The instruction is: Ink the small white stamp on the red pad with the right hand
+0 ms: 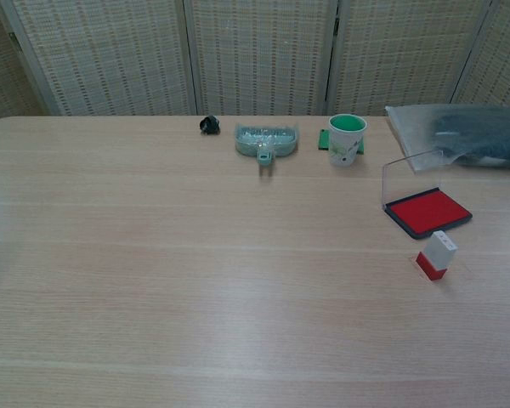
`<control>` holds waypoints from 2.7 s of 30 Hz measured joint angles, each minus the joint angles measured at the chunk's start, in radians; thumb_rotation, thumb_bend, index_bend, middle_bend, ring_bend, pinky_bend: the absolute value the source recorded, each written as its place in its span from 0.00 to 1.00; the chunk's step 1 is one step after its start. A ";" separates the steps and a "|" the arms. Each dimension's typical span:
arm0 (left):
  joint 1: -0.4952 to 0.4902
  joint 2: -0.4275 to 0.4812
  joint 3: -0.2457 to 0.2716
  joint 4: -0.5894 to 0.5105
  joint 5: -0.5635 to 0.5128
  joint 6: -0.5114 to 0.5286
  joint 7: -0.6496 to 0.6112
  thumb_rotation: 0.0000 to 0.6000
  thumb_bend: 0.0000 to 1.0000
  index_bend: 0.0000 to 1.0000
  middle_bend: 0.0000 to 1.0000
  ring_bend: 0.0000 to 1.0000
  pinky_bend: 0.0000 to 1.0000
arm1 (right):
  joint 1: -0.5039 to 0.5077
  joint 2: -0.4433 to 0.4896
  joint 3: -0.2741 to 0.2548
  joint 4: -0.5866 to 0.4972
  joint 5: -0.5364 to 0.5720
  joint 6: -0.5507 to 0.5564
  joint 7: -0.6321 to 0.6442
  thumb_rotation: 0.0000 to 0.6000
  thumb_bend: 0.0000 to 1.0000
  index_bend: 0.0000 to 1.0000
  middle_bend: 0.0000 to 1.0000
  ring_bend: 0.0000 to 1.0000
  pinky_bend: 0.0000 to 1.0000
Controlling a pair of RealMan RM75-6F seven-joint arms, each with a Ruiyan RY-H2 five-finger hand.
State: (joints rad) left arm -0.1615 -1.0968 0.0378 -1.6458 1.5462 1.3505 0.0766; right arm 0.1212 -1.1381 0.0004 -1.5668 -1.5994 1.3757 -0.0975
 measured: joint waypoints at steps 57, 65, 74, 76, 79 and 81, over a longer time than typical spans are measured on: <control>0.052 0.000 0.000 -0.028 0.010 0.074 0.036 1.00 0.07 0.00 0.00 0.00 0.27 | 0.482 -0.200 0.035 0.153 0.292 -0.630 0.002 1.00 0.27 0.32 0.07 0.00 0.00; 0.054 0.008 0.002 -0.030 0.022 0.080 0.014 1.00 0.07 0.00 0.00 0.00 0.27 | 0.493 -0.224 0.036 0.179 0.318 -0.638 -0.024 1.00 0.29 0.37 0.08 0.00 0.00; 0.058 0.012 0.005 -0.033 0.036 0.089 0.003 1.00 0.07 0.00 0.00 0.00 0.27 | 0.501 -0.259 0.037 0.213 0.348 -0.636 -0.058 1.00 0.30 0.49 0.15 0.02 0.00; 0.058 0.015 0.007 -0.033 0.041 0.090 -0.005 1.00 0.07 0.00 0.00 0.00 0.27 | 0.504 -0.266 0.038 0.220 0.353 -0.637 -0.063 1.00 0.30 0.52 0.17 0.03 0.00; 0.059 0.018 0.009 -0.031 0.051 0.095 -0.017 1.00 0.07 0.00 0.00 0.00 0.27 | 0.507 -0.279 0.041 0.233 0.358 -0.633 -0.068 1.00 0.31 0.56 0.22 0.06 0.00; 0.060 0.020 0.010 -0.029 0.056 0.099 -0.024 1.00 0.07 0.00 0.00 0.00 0.27 | 0.507 -0.283 0.044 0.235 0.358 -0.624 -0.068 1.00 0.32 0.59 0.26 0.09 0.01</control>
State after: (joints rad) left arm -0.1020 -1.0768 0.0477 -1.6748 1.6025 1.4491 0.0528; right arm 0.6283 -1.4207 0.0443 -1.3319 -1.2411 0.7516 -0.1652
